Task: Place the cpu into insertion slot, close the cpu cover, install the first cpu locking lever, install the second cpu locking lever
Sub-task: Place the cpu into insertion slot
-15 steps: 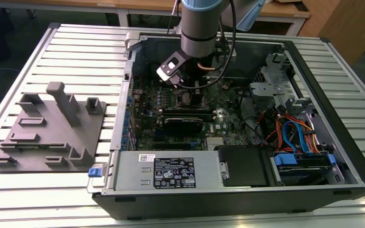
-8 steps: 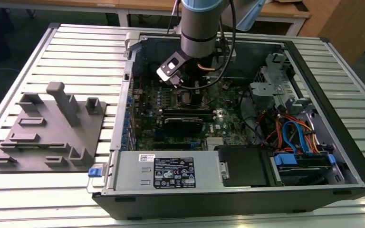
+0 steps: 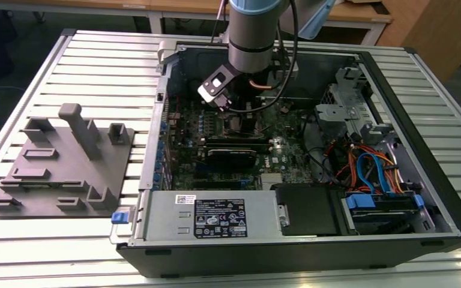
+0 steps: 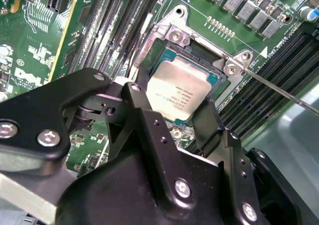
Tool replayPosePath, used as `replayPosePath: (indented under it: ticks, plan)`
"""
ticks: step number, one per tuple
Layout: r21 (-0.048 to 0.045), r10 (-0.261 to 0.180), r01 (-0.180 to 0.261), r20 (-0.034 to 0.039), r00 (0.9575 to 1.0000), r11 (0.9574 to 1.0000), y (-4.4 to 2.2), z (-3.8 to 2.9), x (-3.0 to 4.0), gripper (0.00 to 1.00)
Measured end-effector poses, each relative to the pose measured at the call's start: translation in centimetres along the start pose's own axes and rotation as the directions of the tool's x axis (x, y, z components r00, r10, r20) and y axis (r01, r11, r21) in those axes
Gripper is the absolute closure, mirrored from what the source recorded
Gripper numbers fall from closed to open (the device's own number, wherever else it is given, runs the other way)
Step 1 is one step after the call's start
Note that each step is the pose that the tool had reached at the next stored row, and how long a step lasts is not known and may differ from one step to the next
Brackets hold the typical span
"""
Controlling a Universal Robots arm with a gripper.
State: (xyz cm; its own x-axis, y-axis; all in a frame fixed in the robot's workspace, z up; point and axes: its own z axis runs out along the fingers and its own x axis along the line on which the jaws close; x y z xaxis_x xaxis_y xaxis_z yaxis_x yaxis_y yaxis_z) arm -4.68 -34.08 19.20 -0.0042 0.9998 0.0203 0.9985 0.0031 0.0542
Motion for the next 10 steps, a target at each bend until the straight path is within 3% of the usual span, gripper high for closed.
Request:
replayPosePath:
  ticks: [10]
  plan:
    - [0.0001, 0.001, -0.001, -0.0060, 1.0000, 1.0000, -0.20, -0.22, 0.01, 0.38]
